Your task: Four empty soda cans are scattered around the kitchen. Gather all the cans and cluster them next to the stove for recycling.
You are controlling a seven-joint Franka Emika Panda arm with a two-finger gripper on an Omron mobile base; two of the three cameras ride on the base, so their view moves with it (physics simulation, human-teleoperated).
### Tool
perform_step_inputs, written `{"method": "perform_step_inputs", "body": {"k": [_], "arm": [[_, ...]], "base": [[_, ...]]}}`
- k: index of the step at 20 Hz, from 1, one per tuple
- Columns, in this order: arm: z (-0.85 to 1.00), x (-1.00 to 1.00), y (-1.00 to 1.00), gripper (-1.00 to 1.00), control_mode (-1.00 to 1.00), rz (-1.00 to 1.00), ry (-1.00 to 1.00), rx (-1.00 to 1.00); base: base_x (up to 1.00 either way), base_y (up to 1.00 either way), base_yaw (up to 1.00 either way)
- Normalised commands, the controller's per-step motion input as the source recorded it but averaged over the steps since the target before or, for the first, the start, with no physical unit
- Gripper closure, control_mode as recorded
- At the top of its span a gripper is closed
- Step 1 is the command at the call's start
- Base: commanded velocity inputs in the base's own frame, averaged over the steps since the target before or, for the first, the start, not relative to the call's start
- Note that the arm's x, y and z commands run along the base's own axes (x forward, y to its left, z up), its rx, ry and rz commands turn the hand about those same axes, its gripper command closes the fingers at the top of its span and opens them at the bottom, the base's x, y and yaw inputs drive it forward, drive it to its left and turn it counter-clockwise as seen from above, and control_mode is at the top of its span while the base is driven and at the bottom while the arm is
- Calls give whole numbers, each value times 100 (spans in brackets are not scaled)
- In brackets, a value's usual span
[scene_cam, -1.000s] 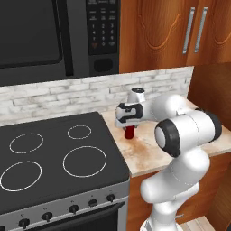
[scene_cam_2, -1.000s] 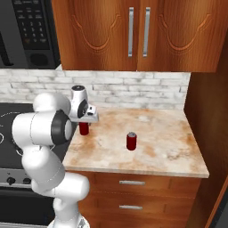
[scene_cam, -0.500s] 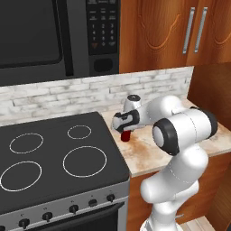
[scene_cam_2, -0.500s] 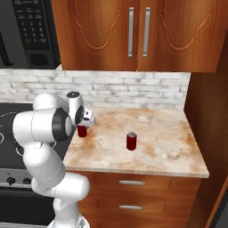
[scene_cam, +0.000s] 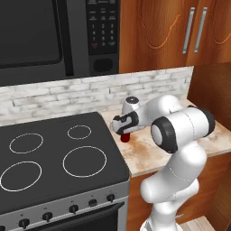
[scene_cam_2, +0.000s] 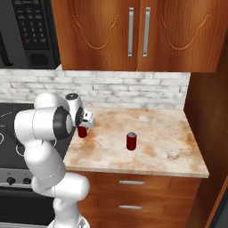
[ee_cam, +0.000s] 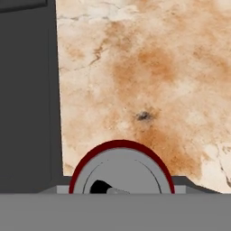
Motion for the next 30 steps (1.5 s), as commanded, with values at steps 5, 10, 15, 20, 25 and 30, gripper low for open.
{"method": "perform_step_inputs", "body": {"k": [5,10,15,20,25,30], "arm": [[-15,0,5,-100,-100,-3,-2,2],[4,0,0,-100,-100,0,2,-1],[46,0,0,-100,-100,-5,1,0],[10,0,-14,-100,-100,-3,9,0],[7,-21,-36,-100,-100,-3,12,0],[17,-37,-29,-100,-100,-6,8,0]], "base": [[0,0,0],[0,0,0],[0,0,0],[0,0,0],[0,0,0],[0,0,0]]}}
